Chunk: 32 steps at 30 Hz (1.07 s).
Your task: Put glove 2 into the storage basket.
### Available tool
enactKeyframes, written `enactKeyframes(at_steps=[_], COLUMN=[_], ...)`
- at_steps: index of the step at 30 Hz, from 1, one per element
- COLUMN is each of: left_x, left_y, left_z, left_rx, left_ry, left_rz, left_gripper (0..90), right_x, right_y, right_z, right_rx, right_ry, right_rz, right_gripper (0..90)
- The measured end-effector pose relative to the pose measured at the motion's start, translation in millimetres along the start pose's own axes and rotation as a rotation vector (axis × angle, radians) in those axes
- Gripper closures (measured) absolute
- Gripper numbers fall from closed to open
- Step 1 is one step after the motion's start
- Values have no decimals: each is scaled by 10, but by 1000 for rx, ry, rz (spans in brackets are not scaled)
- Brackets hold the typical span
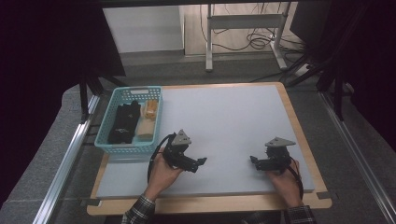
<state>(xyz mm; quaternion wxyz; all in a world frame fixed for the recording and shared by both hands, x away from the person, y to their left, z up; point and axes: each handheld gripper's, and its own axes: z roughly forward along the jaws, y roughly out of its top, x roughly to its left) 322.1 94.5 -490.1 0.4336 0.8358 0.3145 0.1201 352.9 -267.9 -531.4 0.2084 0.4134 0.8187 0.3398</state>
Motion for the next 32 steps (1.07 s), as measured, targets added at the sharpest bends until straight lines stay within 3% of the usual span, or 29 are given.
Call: enactKeyframes(at_steps=[8, 22, 24, 32], left_x=[-9, -32, -36, -48], left_y=[-209, -502, -523, -522], left_z=[73, 219, 253, 259], left_rx=[33, 143, 166, 170], left_ry=[7, 52, 57, 62], left_rz=[2, 3, 1, 2], left_gripper=[0, 0, 0, 0], right_x=[0, 1, 1, 0], right_y=[0, -1, -1, -3], right_z=[0, 0, -1, 1], right_rx=[0, -1, 0, 0], right_ry=[0, -1, -1, 0], right_rz=[0, -1, -1, 0], right_gripper=[115, 115, 115, 115])
